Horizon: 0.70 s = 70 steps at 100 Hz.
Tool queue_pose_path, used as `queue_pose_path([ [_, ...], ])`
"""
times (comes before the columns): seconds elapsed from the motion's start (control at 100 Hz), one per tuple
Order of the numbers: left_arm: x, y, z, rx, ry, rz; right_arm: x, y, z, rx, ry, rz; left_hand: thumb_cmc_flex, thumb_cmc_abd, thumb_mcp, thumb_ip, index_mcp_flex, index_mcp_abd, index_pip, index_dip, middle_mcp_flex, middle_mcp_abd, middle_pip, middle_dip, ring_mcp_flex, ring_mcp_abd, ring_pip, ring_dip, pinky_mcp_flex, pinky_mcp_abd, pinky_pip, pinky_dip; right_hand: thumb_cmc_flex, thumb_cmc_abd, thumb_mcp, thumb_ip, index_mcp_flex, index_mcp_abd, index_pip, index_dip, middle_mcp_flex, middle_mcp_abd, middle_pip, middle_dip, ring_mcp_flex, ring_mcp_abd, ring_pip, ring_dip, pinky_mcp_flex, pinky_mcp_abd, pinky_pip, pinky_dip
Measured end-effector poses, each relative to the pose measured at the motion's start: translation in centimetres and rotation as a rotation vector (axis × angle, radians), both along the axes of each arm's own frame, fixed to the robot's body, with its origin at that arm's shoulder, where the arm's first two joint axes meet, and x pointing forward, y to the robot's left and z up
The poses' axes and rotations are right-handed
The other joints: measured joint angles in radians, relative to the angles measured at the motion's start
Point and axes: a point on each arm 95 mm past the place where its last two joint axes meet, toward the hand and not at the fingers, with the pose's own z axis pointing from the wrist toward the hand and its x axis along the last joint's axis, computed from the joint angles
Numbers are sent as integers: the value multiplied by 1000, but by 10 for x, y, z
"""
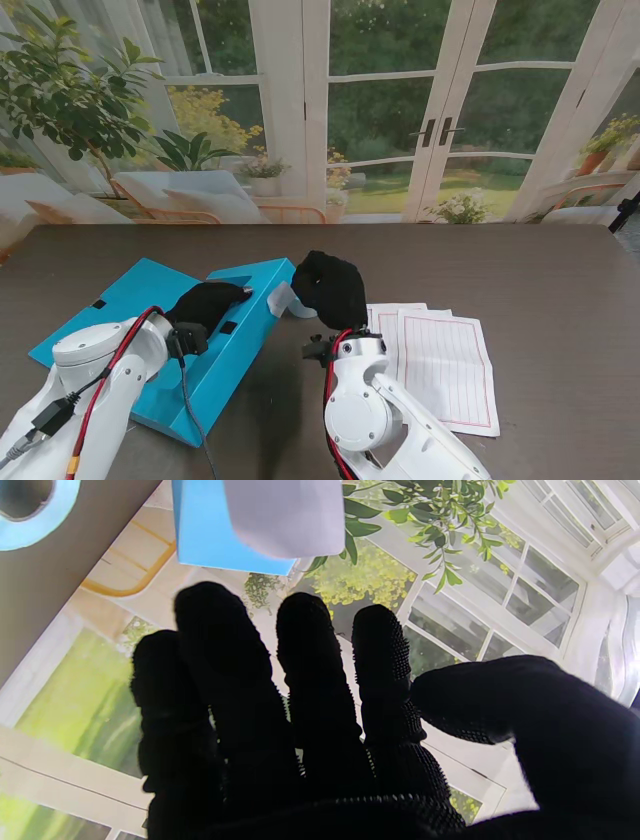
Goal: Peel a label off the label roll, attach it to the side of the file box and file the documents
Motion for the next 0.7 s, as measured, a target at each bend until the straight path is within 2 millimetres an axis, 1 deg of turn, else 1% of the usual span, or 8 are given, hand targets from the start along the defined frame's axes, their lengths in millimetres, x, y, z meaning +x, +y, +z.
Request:
queue_pose_path([
  [0.06,0,0,0,0,0,0,-2,1,1,11,2,17,0,0,0,0,0,0,0,0,0,0,0,0,0,0,0,0,0,0,0,0,0,0,0,0,49,12,0,-1,41,6,-14,4,22,9,41,24,0,24,20,-9],
  [0.14,0,0,0,0,0,0,-5,3,2,21,23,61,0,0,0,0,0,0,0,0,0,0,0,0,0,0,0,0,0,0,0,0,0,0,0,0,64,15,-23,-3,63,7,-84,4,22,13,47,29,0,36,25,-14],
  [0.18,0,0,0,0,0,0,-6,4,1,20,30,74,0,0,0,0,0,0,0,0,0,0,0,0,0,0,0,0,0,0,0,0,0,0,0,0,66,17,-41,-4,70,8,-139,1,22,14,29,20,0,36,25,-20],
  [0.25,0,0,0,0,0,0,-7,5,0,23,43,90,0,0,0,0,0,0,0,0,0,0,0,0,0,0,0,0,0,0,0,0,0,12,2,0,70,26,-65,-4,73,10,-163,-14,22,14,-9,7,0,37,25,-43],
  [0.31,0,0,0,-1,0,0,-8,6,-2,28,55,99,0,0,0,0,0,0,0,0,0,0,0,0,0,0,0,0,0,0,0,0,0,41,3,0,70,28,-87,-4,73,16,-192,-26,22,16,-39,-4,0,39,25,-45],
  [0.48,0,0,0,0,-1,-2,-9,9,-5,24,78,119,0,0,0,0,0,0,0,0,0,0,0,0,0,0,0,0,0,0,0,0,0,50,3,0,72,32,-157,-16,70,18,-277,-74,22,16,-149,-16,0,40,25,-49],
  [0.5,0,0,0,1,-1,-2,-9,9,-6,23,80,121,0,0,0,0,0,0,0,0,0,0,0,0,0,0,0,0,0,0,0,0,0,67,1,0,72,37,-167,-17,58,19,-301,-82,21,16,-158,-16,0,40,24,-49],
  [0.7,0,0,0,0,-2,-7,-7,12,-10,21,114,138,0,0,0,0,0,0,0,0,0,0,0,0,0,0,0,0,0,0,0,0,0,72,0,0,70,45,-223,-29,34,25,-331,-129,20,16,-202,-16,0,40,20,-49],
])
